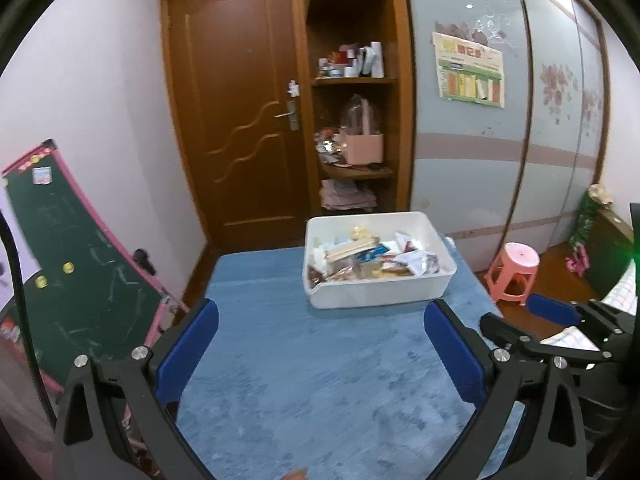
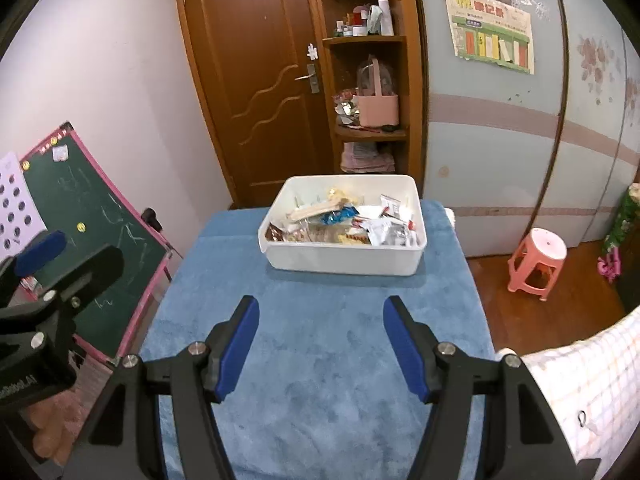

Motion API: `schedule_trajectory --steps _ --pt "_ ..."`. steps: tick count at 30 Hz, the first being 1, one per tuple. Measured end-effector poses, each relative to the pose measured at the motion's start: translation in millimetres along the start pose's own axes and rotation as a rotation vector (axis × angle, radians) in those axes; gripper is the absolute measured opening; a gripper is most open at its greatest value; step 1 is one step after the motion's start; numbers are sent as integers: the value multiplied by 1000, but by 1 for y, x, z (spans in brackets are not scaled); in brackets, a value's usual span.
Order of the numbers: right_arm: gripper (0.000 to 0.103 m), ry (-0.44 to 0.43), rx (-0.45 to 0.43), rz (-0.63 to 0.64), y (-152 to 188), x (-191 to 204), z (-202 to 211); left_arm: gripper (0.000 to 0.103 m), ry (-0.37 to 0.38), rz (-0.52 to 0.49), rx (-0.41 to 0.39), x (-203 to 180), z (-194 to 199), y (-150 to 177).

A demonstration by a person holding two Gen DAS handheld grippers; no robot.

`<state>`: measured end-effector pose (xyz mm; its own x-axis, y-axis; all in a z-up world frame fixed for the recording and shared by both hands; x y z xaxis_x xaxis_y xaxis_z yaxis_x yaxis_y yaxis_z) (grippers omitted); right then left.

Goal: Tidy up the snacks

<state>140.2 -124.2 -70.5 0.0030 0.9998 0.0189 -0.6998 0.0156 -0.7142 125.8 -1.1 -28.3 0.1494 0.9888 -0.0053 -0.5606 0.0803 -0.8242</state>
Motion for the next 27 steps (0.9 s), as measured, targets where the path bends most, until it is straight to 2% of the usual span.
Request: schedule_trajectory --steps 4,7,12,17,21,27 --pt "66 7 14 1 18 6 11 102 24 26 46 2 11 26" --pt "69 10 18 1 29 11 19 102 13 49 80 5 12 43" --pt "74 54 9 6 43 11 33 102 6 105 91 14 19 65" --pt "75 71 -3 -31 52 8 45 102 -6 139 131 20 17 81" --pt "75 67 -5 -59 53 6 50 102 -39 123 146 19 16 90" --pt "75 96 -23 -19 57 12 56 102 -46 155 154 25 19 95"
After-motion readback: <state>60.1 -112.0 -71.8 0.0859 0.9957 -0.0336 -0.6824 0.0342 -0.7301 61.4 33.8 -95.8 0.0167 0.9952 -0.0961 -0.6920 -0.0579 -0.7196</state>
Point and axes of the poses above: each gripper's, at about its wrist camera, not at the fingertips, and z roughly against the way its jaws point, x to its left, y to its underside, the point moved 9 cm from there along -z, roughly the way its jaws point, and after that the axes turned 7 degrees about y, right-handed, at the moved point
